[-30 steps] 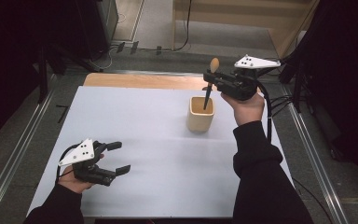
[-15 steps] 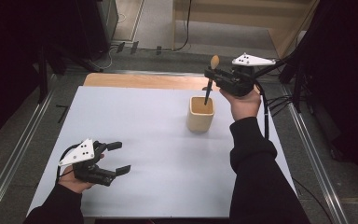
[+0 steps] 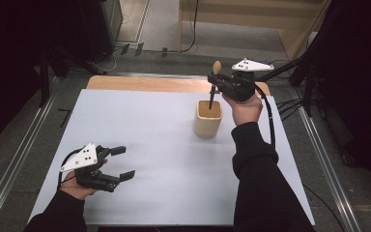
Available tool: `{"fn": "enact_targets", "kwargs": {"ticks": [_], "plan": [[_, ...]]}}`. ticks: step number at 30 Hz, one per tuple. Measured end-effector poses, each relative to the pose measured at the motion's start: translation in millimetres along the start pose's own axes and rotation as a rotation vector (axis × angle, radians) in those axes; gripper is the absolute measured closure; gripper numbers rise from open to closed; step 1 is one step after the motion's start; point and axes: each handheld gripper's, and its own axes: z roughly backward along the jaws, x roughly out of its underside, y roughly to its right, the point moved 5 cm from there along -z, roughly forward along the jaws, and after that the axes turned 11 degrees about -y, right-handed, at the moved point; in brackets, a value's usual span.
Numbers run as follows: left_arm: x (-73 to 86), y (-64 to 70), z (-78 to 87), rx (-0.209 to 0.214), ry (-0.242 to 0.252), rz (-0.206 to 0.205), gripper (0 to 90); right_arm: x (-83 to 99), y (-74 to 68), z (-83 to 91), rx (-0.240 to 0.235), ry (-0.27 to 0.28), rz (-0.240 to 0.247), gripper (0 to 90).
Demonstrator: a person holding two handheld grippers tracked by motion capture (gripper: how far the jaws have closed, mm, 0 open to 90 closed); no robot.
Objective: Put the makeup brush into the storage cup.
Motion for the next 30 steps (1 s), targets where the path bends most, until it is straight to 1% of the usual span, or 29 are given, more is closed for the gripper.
{"fn": "enact_targets", "kwargs": {"ticks": [6, 7, 8, 15, 17, 23, 28, 30], "plan": [[0.7, -1.0, 0.1, -0.006, -0.006, 0.004, 15.6, 3.6, 0.1, -5.0, 0.006, -0.003, -0.007, 76.4], [0.9, -1.1, 0.2, -0.007, -0.009, 0.007, 15.7, 4.1, -0.2, -5.4, 0.006, 0.0, -0.009, 76.4], [0.7, -1.1, 0.2, -0.006, -0.007, 0.007, 15.7, 5.4, -0.1, -5.8, 0.01, 0.014, -0.009, 76.4], [0.1, -0.9, 0.5, -0.005, -0.001, 0.007, 15.7, 18.0, 1.9, -11.7, 0.008, -0.019, -0.024, 76.4], [0.1, -0.9, 0.4, -0.009, -0.002, 0.006, 15.7, 20.2, 1.7, -12.5, 0.009, -0.008, -0.022, 76.4], [-0.2, -1.2, 1.4, -0.009, 0.004, 0.01, 16.0, 29.7, 2.8, -16.5, 0.008, -0.021, -0.033, 76.3], [0.1, -0.6, 0.3, -0.003, -0.006, 0.015, 16.0, 32.1, 1.9, -18.2, -0.004, -0.036, -0.043, 76.3], [0.2, -0.6, 0.1, -0.003, -0.006, 0.013, 16.0, 32.5, 1.9, -18.6, -0.001, -0.04, -0.04, 76.4]]}}
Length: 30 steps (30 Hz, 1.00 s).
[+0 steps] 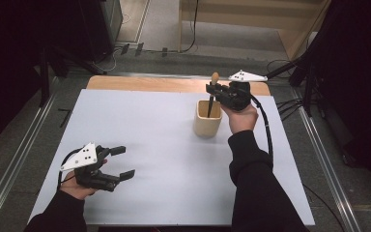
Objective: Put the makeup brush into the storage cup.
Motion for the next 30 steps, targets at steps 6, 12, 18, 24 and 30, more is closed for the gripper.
{"fn": "enact_targets", "kwargs": {"ticks": [6, 12, 18, 24, 30], "plan": [[0.1, -0.2, 0.0, 0.001, -0.001, 0.002, 16.0, 1.3, -0.2, 0.2, 0.0, 0.005, -0.001, 76.3], [0.2, -0.1, -0.5, 0.003, -0.006, 0.002, 16.0, 4.5, 0.3, 0.7, 0.001, 0.004, -0.009, 76.3], [0.4, -0.4, -0.6, 0.004, -0.006, 0.004, 16.0, 4.8, 1.6, 2.3, 0.01, -0.001, -0.005, 76.1], [0.3, -0.1, -0.4, 0.005, -0.004, 0.004, 16.0, 5.1, 1.1, 3.2, 0.019, 0.001, 0.051, 48.0], [0.3, -0.3, -0.4, 0.005, -0.005, 0.005, 16.0, 5.1, -1.0, 7.4, -0.036, 0.017, 0.024, 35.9]]}}
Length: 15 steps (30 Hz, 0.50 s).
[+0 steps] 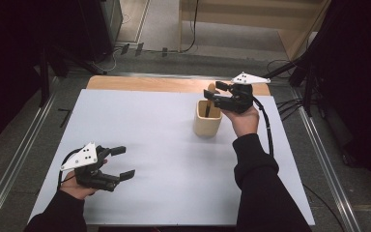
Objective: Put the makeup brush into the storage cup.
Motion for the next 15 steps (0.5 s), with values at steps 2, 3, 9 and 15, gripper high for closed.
{"fn": "enact_targets", "kwargs": {"ticks": [2, 3, 9, 15], "plan": [[0.0, 0.1, -0.1, 0.001, 0.0, 0.0, 16.0, 0.4, 0.5, 1.9, 0.001, 0.006, -0.004, 33.2], [-0.1, 0.2, -0.1, 0.001, 0.002, 0.0, 16.0, 1.0, 0.8, 2.4, -0.002, 0.004, -0.007, 32.4], [0.2, -0.4, 0.0, 0.0, 0.0, 0.002, 15.9, 6.1, 0.0, 5.9, -0.028, -0.004, -0.002, 28.8], [0.1, -0.2, 0.0, 0.001, -0.001, 0.003, 15.9, 14.2, -6.5, 10.3, -0.028, -0.004, 0.03, 28.1]]}}
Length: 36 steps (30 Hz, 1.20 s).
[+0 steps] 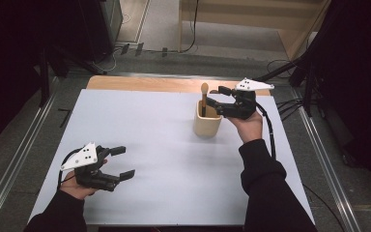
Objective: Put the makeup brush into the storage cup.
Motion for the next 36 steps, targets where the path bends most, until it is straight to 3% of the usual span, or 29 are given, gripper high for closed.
{"fn": "enact_targets", "kwargs": {"ticks": [18, 23, 36], "plan": [[0.0, -0.4, 0.4, -0.008, 0.002, -0.006, 15.4, 27.1, -21.4, 14.0, -0.049, 0.018, -0.001, 28.4], [-0.1, 0.0, 0.5, -0.007, 0.003, -0.006, 15.4, 32.2, -28.2, 16.4, -0.046, 0.036, 0.025, 28.3], [0.1, -0.4, 0.8, -0.007, 0.001, -0.004, 15.4, 49.9, -45.6, 24.1, -0.091, 0.053, 0.04, 26.8]]}}
